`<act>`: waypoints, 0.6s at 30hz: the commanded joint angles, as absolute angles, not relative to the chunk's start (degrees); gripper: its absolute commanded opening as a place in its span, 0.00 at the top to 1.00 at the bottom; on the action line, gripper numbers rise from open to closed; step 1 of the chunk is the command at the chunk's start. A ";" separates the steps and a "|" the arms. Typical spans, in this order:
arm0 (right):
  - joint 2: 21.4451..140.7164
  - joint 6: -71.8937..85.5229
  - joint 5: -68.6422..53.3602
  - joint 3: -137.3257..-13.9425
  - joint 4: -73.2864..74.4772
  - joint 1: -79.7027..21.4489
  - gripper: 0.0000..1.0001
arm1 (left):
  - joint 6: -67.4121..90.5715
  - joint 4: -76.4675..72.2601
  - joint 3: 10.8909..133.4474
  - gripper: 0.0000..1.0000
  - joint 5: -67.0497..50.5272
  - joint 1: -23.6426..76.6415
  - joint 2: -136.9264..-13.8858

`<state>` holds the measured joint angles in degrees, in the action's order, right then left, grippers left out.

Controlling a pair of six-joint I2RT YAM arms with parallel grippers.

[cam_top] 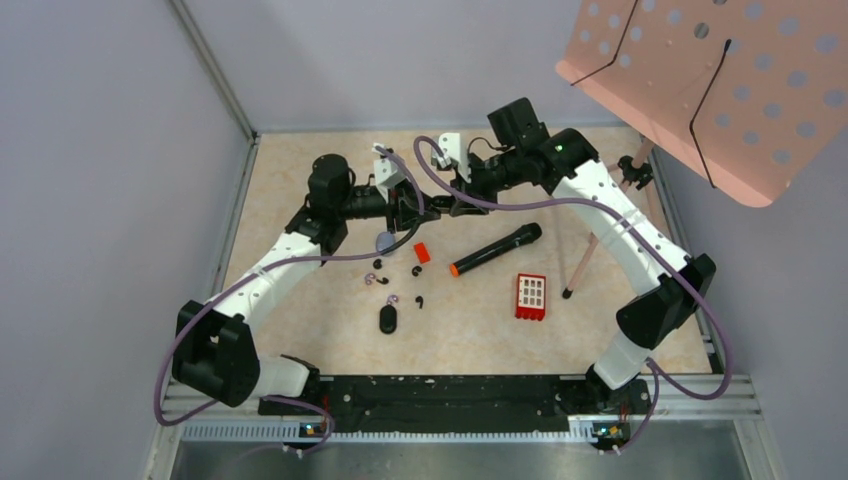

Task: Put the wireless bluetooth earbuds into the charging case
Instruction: Pick up the charging case at the center of the board.

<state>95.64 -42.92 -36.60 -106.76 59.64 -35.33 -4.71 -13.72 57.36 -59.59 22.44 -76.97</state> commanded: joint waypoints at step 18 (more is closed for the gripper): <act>95.35 -41.17 -34.19 -110.37 57.69 -36.41 0.84 | -0.24 -20.40 54.58 0.63 -59.32 22.65 -76.19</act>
